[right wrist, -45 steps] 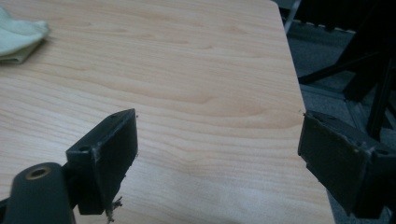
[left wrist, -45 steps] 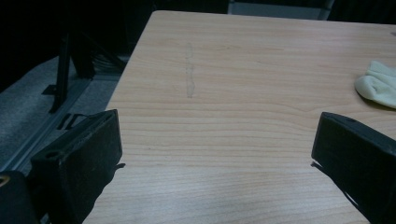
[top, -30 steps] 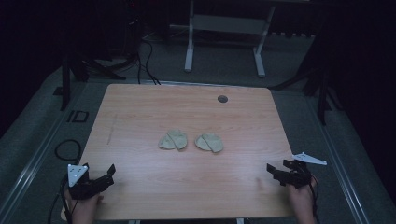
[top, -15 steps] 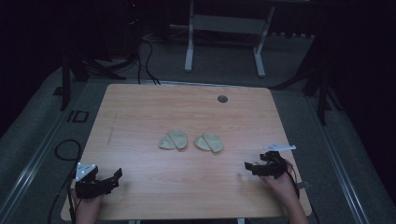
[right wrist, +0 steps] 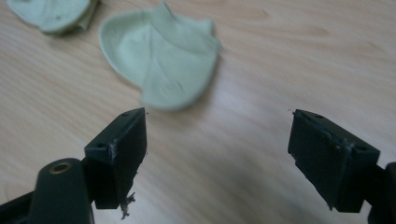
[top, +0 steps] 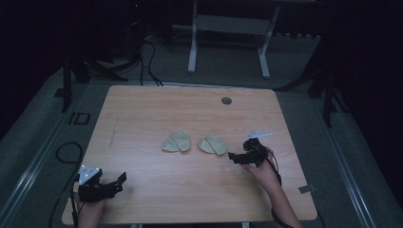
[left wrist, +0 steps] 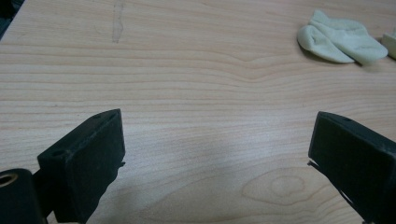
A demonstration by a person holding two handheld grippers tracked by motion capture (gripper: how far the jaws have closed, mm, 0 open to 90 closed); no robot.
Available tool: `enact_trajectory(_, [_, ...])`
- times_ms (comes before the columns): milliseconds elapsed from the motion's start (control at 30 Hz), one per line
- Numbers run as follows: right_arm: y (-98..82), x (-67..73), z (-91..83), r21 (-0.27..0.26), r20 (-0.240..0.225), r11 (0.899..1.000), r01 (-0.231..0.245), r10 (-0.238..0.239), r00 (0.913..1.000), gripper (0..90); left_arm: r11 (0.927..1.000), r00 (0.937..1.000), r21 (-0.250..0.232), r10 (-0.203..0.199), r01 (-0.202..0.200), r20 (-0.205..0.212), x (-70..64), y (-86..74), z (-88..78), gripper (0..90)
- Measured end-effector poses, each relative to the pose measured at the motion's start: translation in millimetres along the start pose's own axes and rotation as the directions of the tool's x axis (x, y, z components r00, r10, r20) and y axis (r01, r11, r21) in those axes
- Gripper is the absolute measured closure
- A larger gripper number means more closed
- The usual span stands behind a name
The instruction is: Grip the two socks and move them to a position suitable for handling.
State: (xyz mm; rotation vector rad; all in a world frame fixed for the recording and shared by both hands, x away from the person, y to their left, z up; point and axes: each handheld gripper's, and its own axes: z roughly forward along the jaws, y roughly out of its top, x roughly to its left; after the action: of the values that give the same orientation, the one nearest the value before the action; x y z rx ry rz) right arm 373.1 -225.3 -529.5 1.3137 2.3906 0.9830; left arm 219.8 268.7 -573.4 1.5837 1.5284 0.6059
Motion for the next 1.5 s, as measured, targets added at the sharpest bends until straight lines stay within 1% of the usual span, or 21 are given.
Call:
enact_trajectory(67, [8.4, 5.9, 6.3, -0.004, 0.001, 1.000, 0.009, -0.009, 1.0000, 19.5, 1.0000, 1.0000, 0.001, 0.004, -0.004, 0.002, -0.2, -0.2, 0.0, 3.7])
enact_trajectory(233, [25.7, 20.6, 24.2, 0.017, 0.002, 0.999, 0.037, -0.037, 0.9993, 20.7, 0.9999, 0.9999, 0.002, 0.012, -0.012, 0.004, -0.3, -0.2, -0.2, 3.6])
enact_trajectory(367, [37.5, 28.3, 38.8, 0.028, 0.016, 0.998, 0.050, -0.050, 0.9986, 22.8, 0.9998, 0.9998, 0.005, 0.017, -0.017, 0.005, -0.7, -0.4, 0.0, 3.7])
enact_trajectory(400, [40.2, 30.3, 42.4, 0.031, 0.014, 0.998, 0.053, -0.053, 0.9985, 23.0, 0.9998, 0.9998, -0.001, 0.019, -0.019, -0.004, -1.0, -0.5, -0.4, 3.7])
enact_trajectory(500, [46.9, 35.6, 53.4, 0.046, 0.030, 0.997, 0.058, -0.059, 0.9978, 25.3, 0.9999, 0.9999, -0.013, 0.010, -0.010, -0.003, -0.1, 1.0, -1.6, 3.7])
enact_trajectory(667, [56.7, 45.2, 68.5, 0.082, 0.056, 0.994, 0.076, -0.081, 0.9952, 25.8, 0.9998, 0.9998, 0.015, 0.012, -0.012, 0.013, 0.4, -1.0, 1.2, 3.7])
enact_trajectory(733, [59.5, 49.7, 74.1, 0.099, 0.066, 0.991, 0.086, -0.093, 0.9935, 25.8, 0.9998, 0.9998, 0.012, 0.018, -0.018, 0.011, 0.1, -0.7, 0.7, 3.7])
enact_trajectory(833, [61.4, 53.7, 79.4, 0.116, 0.067, 0.989, 0.090, -0.098, 0.9929, 25.8, 0.9999, 0.9998, 0.006, 0.011, -0.011, 0.015, 0.5, -0.3, 0.4, 3.7])
enact_trajectory(867, [62.0, 55.8, 82.1, 0.127, 0.069, 0.988, 0.093, -0.103, 0.9923, 25.7, 0.9999, 0.9998, 0.013, 0.007, -0.007, 0.018, 1.1, -0.5, 0.9, 3.7])
enact_trajectory(900, [63.6, 60.4, 86.6, 0.144, 0.092, 0.983, 0.112, -0.126, 0.9877, 25.7, 0.9999, 0.9998, 0.014, 0.006, -0.006, 0.021, 1.0, -0.8, 1.2, 3.7])
enact_trajectory(1000, [65.6, 65.7, 90.2, 0.176, 0.119, 0.973, 0.151, -0.174, 0.9776, 25.7, 0.9998, 0.9997, 0.019, 0.009, -0.010, 0.024, 0.4, -1.1, 1.9, 3.7])
enact_trajectory(1067, [66.6, 66.6, 90.2, 0.186, 0.117, 0.971, 0.151, -0.175, 0.9776, 26.2, 0.9997, 0.9996, 0.021, 0.013, -0.013, 0.027, 0.2, -1.1, 2.3, 3.7])
enact_trajectory(1100, [68.0, 67.7, 90.1, 0.198, 0.115, 0.967, 0.158, -0.183, 0.9763, 30.6, 0.9996, 0.9995, 0.025, 0.014, -0.014, 0.029, 0.0, -1.0, 2.5, 3.7])
enact_trajectory(1167, [68.1, 69.9, 89.2, 0.199, 0.106, 0.963, 0.183, -0.207, 0.9726, 37.1, 0.9995, 0.9994, 0.026, 0.015, -0.016, 0.031, -0.4, -1.0, 3.1, 3.7])
enact_trajectory(1233, [69.1, 73.3, 87.8, 0.209, 0.108, 0.955, 0.210, -0.236, 0.9658, 50.8, 0.9995, 0.9993, 0.028, 0.014, -0.015, 0.034, -0.7, -0.9, 3.3, 3.7])
enact_trajectory(1300, [69.9, 76.9, 87.2, 0.223, 0.118, 0.945, 0.240, -0.270, 0.9555, 60.7, 0.9996, 0.9993, 0.025, 0.015, -0.016, 0.034, -1.3, -0.7, 3.3, 3.7])
enact_trajectory(1333, [70.1, 78.3, 87.1, 0.231, 0.131, 0.938, 0.259, -0.294, 0.9469, 65.2, 0.9995, 0.9993, 0.026, 0.018, -0.019, 0.034, -1.3, -0.6, 3.1, 3.7])
enact_trajectory(1367, [70.1, 78.7, 87.1, 0.234, 0.139, 0.935, 0.268, -0.305, 0.9423, 67.7, 0.9995, 0.9992, 0.025, 0.018, -0.019, 0.035, -1.4, -0.6, 3.0, 3.7])
enact_trajectory(1433, [70.2, 78.8, 85.8, 0.230, 0.147, 0.936, 0.265, -0.303, 0.9416, 78.5, 0.9994, 0.9991, 0.028, 0.019, -0.020, 0.038, -1.3, -0.8, 2.8, 3.7])
enact_trajectory(1467, [70.9, 77.6, 84.0, 0.223, 0.144, 0.942, 0.251, -0.286, 0.9473, 79.5, 0.9994, 0.9991, 0.027, 0.018, -0.019, 0.038, -1.3, -0.9, 2.7, 3.7])
enact_trajectory(1500, [70.9, 77.2, 82.9, 0.226, 0.144, 0.944, 0.243, -0.279, 0.9496, 80.1, 0.9994, 0.9991, 0.029, 0.017, -0.018, 0.039, -1.1, -1.0, 2.5, 3.7])
